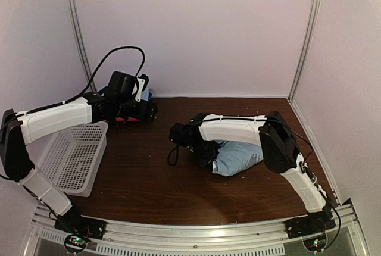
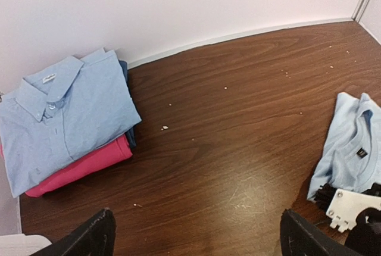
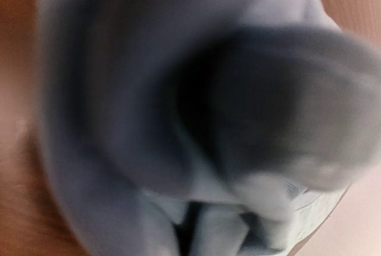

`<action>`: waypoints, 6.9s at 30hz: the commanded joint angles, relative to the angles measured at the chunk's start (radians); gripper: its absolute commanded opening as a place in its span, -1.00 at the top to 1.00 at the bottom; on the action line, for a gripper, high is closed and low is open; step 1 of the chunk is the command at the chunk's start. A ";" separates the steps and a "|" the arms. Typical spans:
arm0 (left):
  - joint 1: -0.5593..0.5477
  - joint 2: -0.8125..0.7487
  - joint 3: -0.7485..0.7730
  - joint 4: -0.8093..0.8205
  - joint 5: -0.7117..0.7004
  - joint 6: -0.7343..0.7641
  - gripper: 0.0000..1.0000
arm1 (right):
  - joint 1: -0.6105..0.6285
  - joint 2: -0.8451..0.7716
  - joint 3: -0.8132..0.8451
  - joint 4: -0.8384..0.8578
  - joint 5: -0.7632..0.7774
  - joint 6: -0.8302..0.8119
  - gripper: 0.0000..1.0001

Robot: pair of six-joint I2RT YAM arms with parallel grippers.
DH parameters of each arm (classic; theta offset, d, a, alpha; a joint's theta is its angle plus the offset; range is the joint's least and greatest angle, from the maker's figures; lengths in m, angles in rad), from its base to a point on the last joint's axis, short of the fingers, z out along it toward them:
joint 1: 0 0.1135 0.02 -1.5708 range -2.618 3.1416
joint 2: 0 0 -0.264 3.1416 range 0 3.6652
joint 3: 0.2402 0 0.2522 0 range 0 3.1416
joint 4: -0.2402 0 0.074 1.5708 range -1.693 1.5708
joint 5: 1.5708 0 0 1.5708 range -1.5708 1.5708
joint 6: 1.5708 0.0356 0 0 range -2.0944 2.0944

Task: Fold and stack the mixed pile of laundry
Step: Turn over the square-folded T-shirt at the center of the board, then smooth out the square-folded T-shirt at the center of the board.

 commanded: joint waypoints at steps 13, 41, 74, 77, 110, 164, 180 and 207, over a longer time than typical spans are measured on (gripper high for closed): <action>0.026 0.146 -0.005 0.190 0.478 -0.019 -0.95 | -0.240 -0.727 -0.532 0.591 -0.504 -0.018 -0.41; -0.037 0.391 0.108 0.146 0.643 0.184 -0.64 | -0.144 -0.970 -1.319 1.141 -0.813 0.392 -0.09; -0.023 0.724 0.483 -0.094 0.775 0.836 -0.21 | -0.538 -0.696 -1.046 0.993 -0.903 -0.153 -0.06; -0.013 0.712 0.477 -0.084 0.771 0.822 -0.19 | -0.538 -0.696 -1.051 0.994 -0.916 -0.155 -0.03; 0.023 0.690 0.390 -0.045 0.779 0.727 0.85 | -0.540 -0.606 -0.945 0.877 -0.873 -0.196 0.55; 0.126 0.533 0.186 0.062 0.643 0.617 1.00 | -0.511 -0.467 -0.664 0.928 -0.751 -0.179 1.00; 0.131 0.315 -0.066 0.337 0.469 0.179 0.08 | -0.529 -0.569 -0.718 0.955 -0.673 -0.065 0.15; 0.091 0.422 -0.214 0.513 0.815 -0.113 0.97 | -0.451 -0.443 -0.892 1.131 -0.793 0.062 0.36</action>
